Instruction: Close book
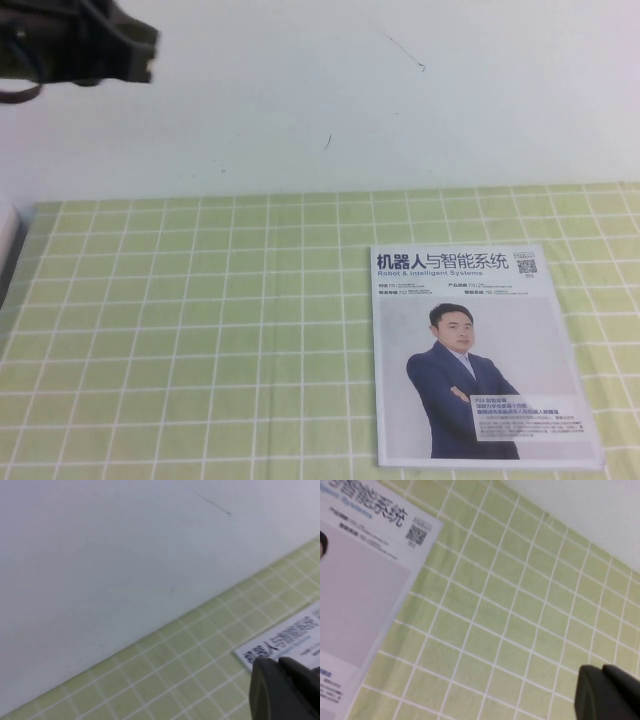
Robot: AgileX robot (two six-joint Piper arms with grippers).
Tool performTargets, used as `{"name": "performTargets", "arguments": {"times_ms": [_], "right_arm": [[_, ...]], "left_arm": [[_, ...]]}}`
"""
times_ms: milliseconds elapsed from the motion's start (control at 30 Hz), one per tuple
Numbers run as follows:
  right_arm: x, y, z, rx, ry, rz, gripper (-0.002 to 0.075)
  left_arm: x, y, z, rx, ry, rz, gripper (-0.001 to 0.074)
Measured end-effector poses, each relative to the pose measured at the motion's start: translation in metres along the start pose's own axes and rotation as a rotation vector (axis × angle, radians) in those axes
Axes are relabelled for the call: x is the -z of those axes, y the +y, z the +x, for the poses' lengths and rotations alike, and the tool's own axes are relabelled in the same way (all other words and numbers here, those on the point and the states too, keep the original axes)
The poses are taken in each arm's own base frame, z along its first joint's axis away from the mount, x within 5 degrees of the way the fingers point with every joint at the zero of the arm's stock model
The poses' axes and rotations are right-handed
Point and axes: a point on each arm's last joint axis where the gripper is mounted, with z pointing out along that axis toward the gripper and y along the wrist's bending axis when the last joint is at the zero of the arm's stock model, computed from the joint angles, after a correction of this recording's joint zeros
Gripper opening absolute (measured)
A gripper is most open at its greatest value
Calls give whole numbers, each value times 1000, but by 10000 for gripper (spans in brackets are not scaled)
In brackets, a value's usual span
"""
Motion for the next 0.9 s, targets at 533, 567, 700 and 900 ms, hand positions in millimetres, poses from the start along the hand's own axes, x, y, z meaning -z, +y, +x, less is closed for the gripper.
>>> {"name": "performTargets", "arguments": {"times_ms": [533,567,700,900], "right_arm": [[66,63,136,-161,-304,-49,-3],[65,68,144,-174,-314,-63,-3],[67,84,169,-220,-390,-94,-3],[62,96,188,-236,-434,-98,-3]], "left_arm": [[97,-38,181,24,-265,-258,-4],[97,-40,195,32,-271,-267,-4],[105,-46,234,-61,-319,-319,-4],[112,-52,257,-171,-351,-347,-4]]}}
